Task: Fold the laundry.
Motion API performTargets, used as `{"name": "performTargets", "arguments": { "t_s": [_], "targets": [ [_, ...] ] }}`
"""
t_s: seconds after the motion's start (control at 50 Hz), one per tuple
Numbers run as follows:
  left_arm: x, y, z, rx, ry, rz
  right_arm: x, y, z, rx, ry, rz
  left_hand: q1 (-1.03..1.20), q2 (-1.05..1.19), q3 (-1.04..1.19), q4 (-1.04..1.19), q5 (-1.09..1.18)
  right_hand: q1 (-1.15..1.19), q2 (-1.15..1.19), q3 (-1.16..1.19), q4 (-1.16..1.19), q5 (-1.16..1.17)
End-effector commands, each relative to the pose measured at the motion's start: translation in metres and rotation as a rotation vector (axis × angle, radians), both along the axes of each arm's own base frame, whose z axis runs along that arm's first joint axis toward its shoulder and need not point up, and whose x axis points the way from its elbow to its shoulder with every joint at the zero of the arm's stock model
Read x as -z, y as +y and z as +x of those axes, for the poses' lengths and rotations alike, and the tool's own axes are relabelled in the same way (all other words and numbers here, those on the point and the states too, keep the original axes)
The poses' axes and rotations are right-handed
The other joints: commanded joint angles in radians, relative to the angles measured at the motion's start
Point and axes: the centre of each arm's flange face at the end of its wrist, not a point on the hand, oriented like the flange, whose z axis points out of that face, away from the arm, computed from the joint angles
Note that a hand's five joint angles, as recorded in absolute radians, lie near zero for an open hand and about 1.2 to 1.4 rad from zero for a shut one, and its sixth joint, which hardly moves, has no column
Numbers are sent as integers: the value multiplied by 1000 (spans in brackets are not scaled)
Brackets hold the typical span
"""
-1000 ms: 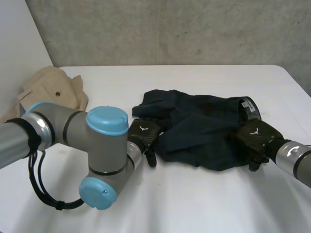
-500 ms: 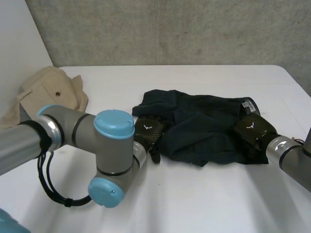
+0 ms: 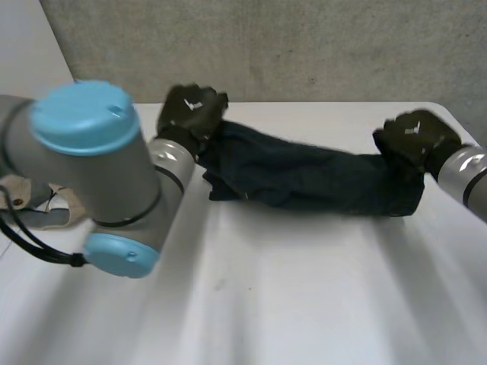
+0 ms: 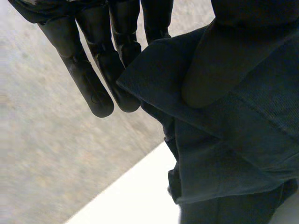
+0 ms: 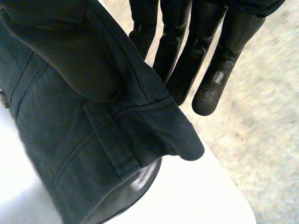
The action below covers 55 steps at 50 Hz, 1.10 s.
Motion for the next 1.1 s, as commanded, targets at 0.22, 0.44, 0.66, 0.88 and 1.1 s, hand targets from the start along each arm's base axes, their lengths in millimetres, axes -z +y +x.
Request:
{"name": "performTargets", "arguments": {
  "t_s": [0.22,0.44,0.66,0.88,1.1],
  "targets": [
    [56,-4,46,-88,-315,69,43,49,54,-104,-89,237,-736,-800,-797,-805,-747,418,229,219,209,255],
    [47,15,55,-89,-288,81,81,20,54,46,-45,246,-887,-951,-949,-957,-898,418,229,219,209,255],
    [50,66,84,-87,-146,235,81,16,52,67,-76,240,-743,-807,-805,-813,-754,418,229,219,209,255],
    [104,90,90,-86,-175,495,86,15,52,74,-82,234,-694,-757,-755,-763,-704,418,229,219,209,255],
    [123,78,80,-54,-174,511,91,19,52,70,-77,250,-655,-719,-717,-725,-666,418,229,219,209,255]
  ]
}}
